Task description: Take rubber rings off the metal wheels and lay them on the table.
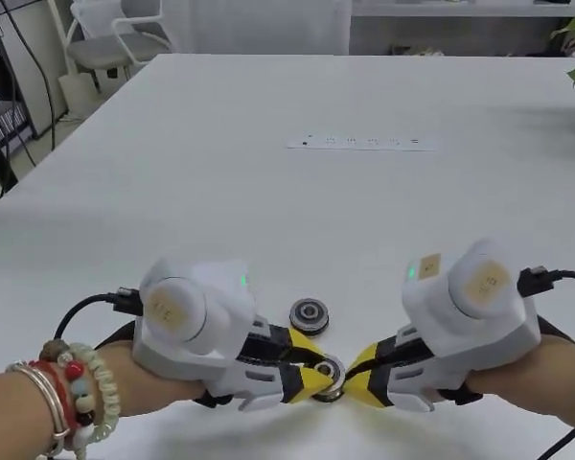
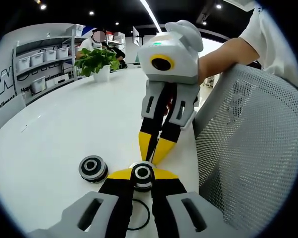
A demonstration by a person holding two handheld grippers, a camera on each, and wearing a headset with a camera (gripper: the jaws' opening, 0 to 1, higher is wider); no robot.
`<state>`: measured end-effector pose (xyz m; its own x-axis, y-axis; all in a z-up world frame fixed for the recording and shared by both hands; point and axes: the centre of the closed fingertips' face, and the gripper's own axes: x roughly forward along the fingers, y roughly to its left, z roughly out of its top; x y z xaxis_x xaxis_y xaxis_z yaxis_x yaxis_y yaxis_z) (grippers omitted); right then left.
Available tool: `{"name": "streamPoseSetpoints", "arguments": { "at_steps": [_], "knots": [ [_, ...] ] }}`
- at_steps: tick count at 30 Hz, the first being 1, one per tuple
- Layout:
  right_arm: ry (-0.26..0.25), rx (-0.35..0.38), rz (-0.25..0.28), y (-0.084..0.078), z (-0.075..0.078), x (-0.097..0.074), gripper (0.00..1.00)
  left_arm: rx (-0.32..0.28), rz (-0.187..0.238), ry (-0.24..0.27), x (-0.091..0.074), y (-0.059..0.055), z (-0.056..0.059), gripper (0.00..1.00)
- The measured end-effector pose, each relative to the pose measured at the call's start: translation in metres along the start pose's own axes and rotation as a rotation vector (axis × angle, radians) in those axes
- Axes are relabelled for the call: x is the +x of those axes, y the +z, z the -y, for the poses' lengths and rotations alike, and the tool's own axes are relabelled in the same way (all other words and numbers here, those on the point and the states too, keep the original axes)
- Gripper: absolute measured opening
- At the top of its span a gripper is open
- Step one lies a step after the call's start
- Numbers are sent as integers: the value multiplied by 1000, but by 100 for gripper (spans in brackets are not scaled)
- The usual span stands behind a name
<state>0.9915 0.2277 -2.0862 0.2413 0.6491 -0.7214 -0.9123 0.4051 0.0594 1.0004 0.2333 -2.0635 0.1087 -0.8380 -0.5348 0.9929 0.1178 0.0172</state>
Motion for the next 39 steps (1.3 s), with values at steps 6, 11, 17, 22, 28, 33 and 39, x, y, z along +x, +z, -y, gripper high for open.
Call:
{"name": "streamPoseSetpoints", "arguments": {
  "at_steps": [6, 11, 17, 22, 28, 33, 39],
  "knots": [
    [0, 49, -7, 0, 3, -1, 0, 3, -3, 1, 0, 0, 0, 9],
    [-20, 137, 9, 1, 11, -5, 0, 5, -7, 7, 0, 0, -1, 8],
    [10, 326, 45, 5, 11, -9, 0, 18, -11, 11, 0, -1, -1, 8],
    [40, 424, 90, 10, 11, -12, 0, 18, -13, 13, 0, -1, -1, 8],
    [-1, 342, 57, 16, 7, -9, 0, 73, -30, 20, 1, 0, -1, 8],
    [-16, 294, 44, 17, 6, -10, 0, 76, -30, 19, 1, 0, -1, 8],
    [-14, 284, 47, 19, 5, -11, 0, 67, -30, 18, 1, -1, -1, 8]
  ]
}}
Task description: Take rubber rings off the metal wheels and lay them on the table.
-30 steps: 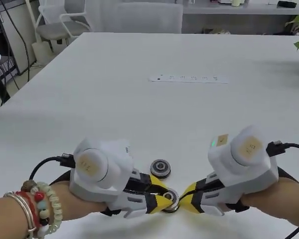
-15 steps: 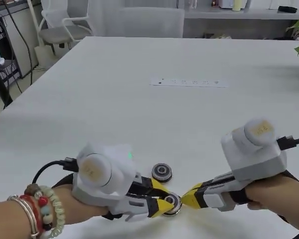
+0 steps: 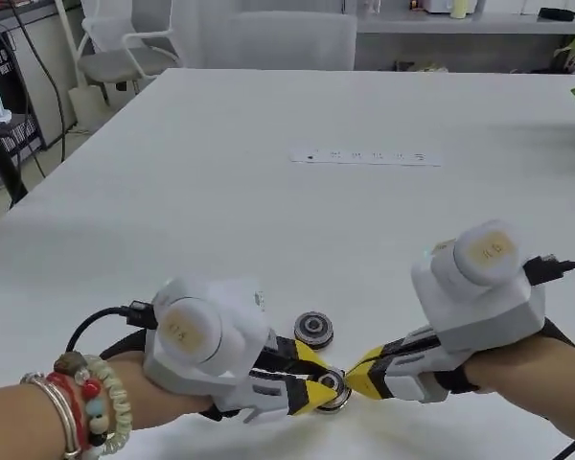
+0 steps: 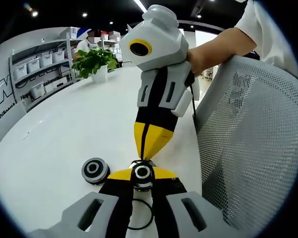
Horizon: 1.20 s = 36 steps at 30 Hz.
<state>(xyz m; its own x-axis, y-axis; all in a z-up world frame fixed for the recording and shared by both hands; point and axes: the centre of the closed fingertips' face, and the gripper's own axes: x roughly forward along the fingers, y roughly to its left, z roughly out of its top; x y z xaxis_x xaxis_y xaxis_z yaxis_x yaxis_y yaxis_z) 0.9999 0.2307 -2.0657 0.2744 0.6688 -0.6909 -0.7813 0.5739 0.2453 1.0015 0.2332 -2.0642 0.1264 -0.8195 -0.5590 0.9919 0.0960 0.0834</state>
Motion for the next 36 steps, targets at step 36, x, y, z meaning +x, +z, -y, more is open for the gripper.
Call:
{"name": "streamPoseSetpoints", "arguments": {
  "at_steps": [36],
  "knots": [
    [26, -51, 42, 8, -7, -2, 0, -52, 23, -2, 0, 1, -1, 9]
  ]
}}
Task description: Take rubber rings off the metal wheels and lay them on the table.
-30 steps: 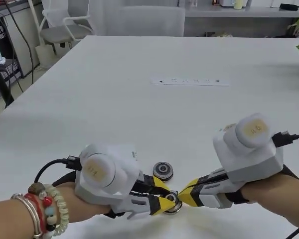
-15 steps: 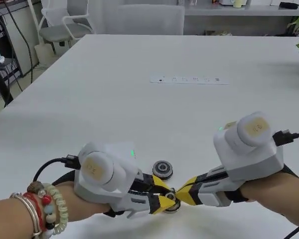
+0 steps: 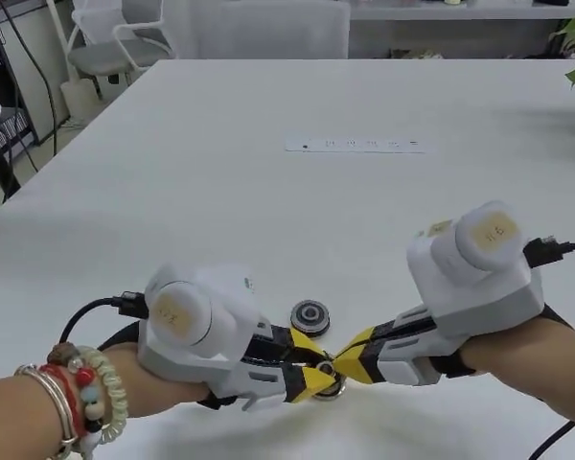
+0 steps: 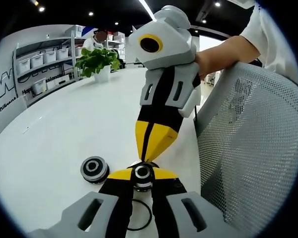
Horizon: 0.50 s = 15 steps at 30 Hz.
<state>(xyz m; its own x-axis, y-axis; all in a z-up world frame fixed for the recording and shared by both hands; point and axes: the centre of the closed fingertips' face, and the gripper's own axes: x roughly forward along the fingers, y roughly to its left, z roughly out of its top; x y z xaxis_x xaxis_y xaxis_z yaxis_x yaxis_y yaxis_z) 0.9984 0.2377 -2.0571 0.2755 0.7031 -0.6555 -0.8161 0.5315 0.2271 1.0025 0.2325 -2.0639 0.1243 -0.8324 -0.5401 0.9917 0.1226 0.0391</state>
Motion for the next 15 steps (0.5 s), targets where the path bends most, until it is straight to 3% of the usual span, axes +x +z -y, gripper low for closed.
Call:
{"name": "streamPoseSetpoints", "arguments": {
  "at_steps": [10, 13, 15],
  "knots": [
    [-2, -10, 4, 1, -1, 0, 0, -7, -11, 7, 0, 0, 0, 9],
    [-7, -4, 2, 0, 1, 0, 0, -65, -26, -4, 0, 0, 1, 11],
    [-12, -2, 0, -1, 2, 0, 0, -60, -24, -16, 0, 2, 2, 13]
  ]
}}
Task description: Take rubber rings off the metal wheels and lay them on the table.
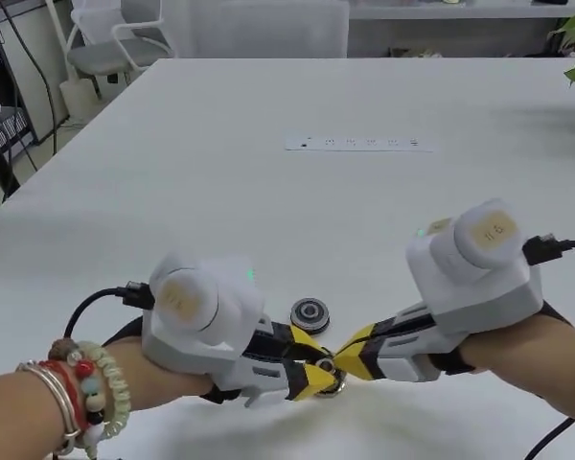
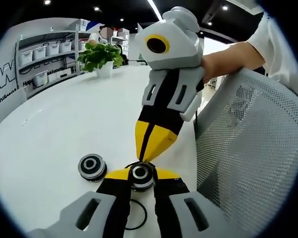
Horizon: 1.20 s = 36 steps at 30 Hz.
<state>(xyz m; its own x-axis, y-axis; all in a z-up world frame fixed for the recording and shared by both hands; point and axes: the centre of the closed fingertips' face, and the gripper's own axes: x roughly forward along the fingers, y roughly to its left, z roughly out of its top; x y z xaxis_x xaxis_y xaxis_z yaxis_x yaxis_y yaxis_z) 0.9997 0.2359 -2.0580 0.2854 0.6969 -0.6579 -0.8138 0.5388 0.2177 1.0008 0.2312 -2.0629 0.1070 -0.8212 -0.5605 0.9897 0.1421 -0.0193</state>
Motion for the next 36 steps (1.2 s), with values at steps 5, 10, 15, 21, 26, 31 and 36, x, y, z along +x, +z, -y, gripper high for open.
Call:
{"name": "streamPoseSetpoints", "arguments": {
  "at_steps": [5, 10, 15, 21, 26, 31, 36],
  "knots": [
    [-8, 6, 3, 0, 3, -1, 0, 14, -18, -7, -2, -1, 1, 14],
    [-9, 12, 7, 0, 4, -1, 0, 61, -38, -21, -7, -1, 1, 17],
    [-4, 22, 12, 0, 4, -2, 0, 21, 7, -32, -15, 13, 1, 28],
    [3, 35, 18, 0, 3, -2, 0, 51, 49, -19, -22, 31, 1, 40],
    [6, 33, 24, 2, 2, -3, 0, 127, 6, -22, -29, 34, 0, 43],
    [8, 42, 36, 4, 3, -5, 0, 113, 60, -29, -43, 55, 2, 55],
    [9, 41, 36, 4, 2, -5, 0, 132, 82, 11, -59, 66, -3, 57]
  ]
}}
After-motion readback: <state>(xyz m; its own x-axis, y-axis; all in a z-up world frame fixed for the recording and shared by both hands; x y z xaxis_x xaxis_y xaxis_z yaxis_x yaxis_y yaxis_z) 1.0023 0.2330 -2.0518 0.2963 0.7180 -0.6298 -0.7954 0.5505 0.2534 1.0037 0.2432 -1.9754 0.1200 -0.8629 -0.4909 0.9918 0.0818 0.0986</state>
